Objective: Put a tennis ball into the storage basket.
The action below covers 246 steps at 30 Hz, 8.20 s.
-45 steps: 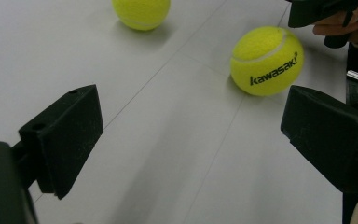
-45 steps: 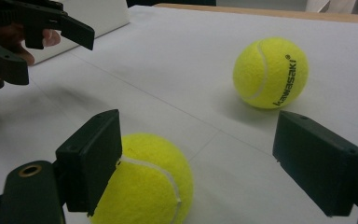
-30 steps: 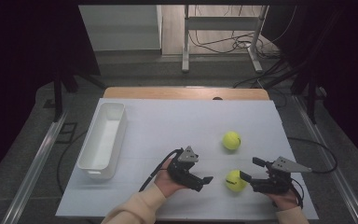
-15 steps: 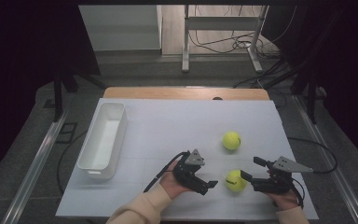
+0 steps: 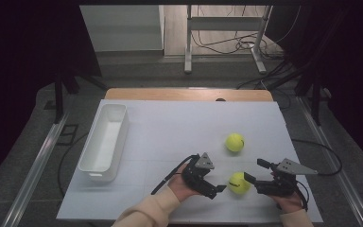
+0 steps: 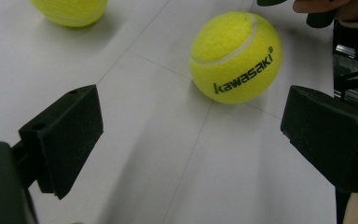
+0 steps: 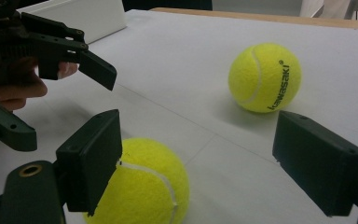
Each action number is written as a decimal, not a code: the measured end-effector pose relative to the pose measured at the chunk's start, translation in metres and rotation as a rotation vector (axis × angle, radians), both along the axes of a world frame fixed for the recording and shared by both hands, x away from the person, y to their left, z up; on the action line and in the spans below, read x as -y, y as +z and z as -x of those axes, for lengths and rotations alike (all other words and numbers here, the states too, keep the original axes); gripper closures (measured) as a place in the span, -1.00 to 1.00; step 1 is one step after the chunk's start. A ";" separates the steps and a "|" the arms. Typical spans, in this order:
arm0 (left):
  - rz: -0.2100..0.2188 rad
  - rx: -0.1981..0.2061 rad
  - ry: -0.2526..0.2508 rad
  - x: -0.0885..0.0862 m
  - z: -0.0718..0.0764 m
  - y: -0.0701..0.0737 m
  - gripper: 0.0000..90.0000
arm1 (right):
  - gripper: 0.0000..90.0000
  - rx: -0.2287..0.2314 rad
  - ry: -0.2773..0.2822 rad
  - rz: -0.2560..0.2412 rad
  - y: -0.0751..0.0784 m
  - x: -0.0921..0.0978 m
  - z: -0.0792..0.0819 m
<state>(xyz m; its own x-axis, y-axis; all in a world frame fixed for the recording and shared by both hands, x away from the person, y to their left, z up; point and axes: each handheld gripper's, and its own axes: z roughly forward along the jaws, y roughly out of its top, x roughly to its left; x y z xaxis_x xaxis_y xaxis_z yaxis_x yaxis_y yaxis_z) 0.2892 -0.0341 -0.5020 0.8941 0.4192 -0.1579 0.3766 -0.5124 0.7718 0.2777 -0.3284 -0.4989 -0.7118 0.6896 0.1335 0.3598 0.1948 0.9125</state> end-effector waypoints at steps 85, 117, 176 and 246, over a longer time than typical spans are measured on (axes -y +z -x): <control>-0.088 -0.046 -0.145 0.081 -0.014 -0.018 -0.42 | -0.64 0.001 -0.003 0.006 0.001 0.001 0.000; -0.051 -0.056 -0.097 0.044 -0.013 -0.008 -0.42 | -0.64 -0.002 0.002 0.028 -0.001 -0.001 0.001; 0.050 0.001 0.017 -0.026 -0.021 0.030 -0.42 | -0.64 -0.014 0.016 0.065 -0.005 -0.005 0.001; 0.187 0.070 0.196 -0.111 -0.037 0.091 -0.42 | -0.64 -0.017 0.012 0.082 -0.006 -0.006 0.001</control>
<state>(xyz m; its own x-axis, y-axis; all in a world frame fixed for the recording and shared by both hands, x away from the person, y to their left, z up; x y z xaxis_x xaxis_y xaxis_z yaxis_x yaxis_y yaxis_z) 0.3262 0.0774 -0.4113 0.8102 0.5546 -0.1897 0.3973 -0.2816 0.8734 0.2770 -0.3226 -0.5047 -0.7183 0.6900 0.0891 0.3721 0.2728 0.8872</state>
